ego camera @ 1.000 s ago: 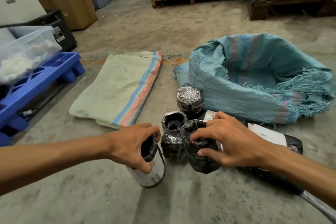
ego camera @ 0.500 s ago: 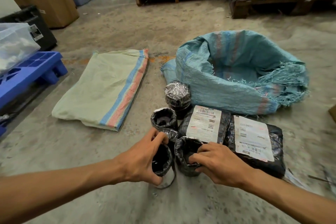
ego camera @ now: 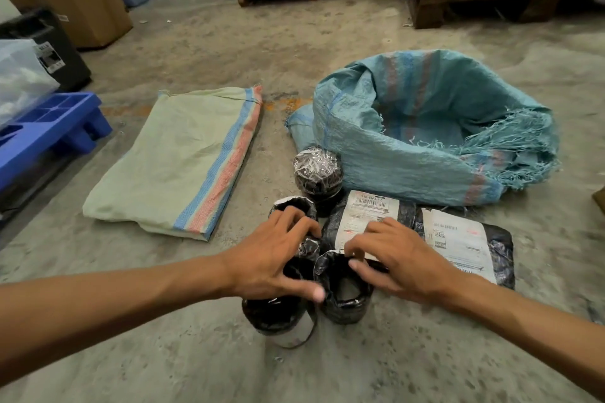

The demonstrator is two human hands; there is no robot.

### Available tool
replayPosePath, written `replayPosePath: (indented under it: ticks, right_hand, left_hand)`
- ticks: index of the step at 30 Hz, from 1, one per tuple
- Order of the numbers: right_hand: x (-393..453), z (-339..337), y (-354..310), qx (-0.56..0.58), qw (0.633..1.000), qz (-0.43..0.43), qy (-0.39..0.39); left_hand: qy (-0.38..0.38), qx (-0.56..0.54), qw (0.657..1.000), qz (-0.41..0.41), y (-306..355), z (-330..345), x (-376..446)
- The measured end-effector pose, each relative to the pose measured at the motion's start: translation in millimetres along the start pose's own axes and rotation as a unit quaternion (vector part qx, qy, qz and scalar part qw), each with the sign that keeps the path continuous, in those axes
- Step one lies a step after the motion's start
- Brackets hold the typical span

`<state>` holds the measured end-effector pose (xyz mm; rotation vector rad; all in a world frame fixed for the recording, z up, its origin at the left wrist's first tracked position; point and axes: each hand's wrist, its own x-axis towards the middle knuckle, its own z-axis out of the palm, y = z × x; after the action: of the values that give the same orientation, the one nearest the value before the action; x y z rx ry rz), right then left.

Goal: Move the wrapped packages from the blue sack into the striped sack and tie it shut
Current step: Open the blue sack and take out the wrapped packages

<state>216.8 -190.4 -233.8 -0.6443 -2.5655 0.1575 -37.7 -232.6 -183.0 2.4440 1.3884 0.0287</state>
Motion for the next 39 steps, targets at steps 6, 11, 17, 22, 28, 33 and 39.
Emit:
replayPosePath:
  ticks: [6, 11, 17, 22, 28, 33, 39]
  right_hand:
    - [28.8, -36.6, 61.3, -0.017, 0.982, 0.132, 0.134]
    - [47.0, -66.5, 153.0, -0.066, 0.927, 0.346, 0.128]
    - [37.3, -83.5, 219.0, -0.015, 0.858, 0.414, -0.304]
    - [42.7, -83.0, 266.0, -0.176, 0.901, 0.377, -0.118]
    - [31.1, -54.7, 327.9, -0.086, 0.78, 0.546, -0.294]
    - [-10.6, -48.6, 342.6, -0.238, 0.744, 0.556, -0.284]
    - [-11.8, -53.0, 366.1, -0.159, 0.74, 0.544, -0.362]
  left_hand:
    - [0.076, 0.033, 0.996, 0.031, -3.5, -29.4, 62.0]
    - [0.128, 0.115, 0.982, 0.081, -2.6, -60.6, 156.1]
    - [-0.002, 0.292, 0.954, 0.074, -1.0, -69.3, 273.9]
    - [-0.164, 0.271, 0.948, 0.02, 0.6, -59.4, 321.9]
    - [-0.188, 0.168, 0.965, -0.078, -18.1, -49.4, 362.5]
    - [-0.244, 0.297, 0.905, -0.182, -34.3, -42.2, 386.4]
    - [-0.278, 0.237, 0.899, -0.241, -53.4, -32.8, 404.3]
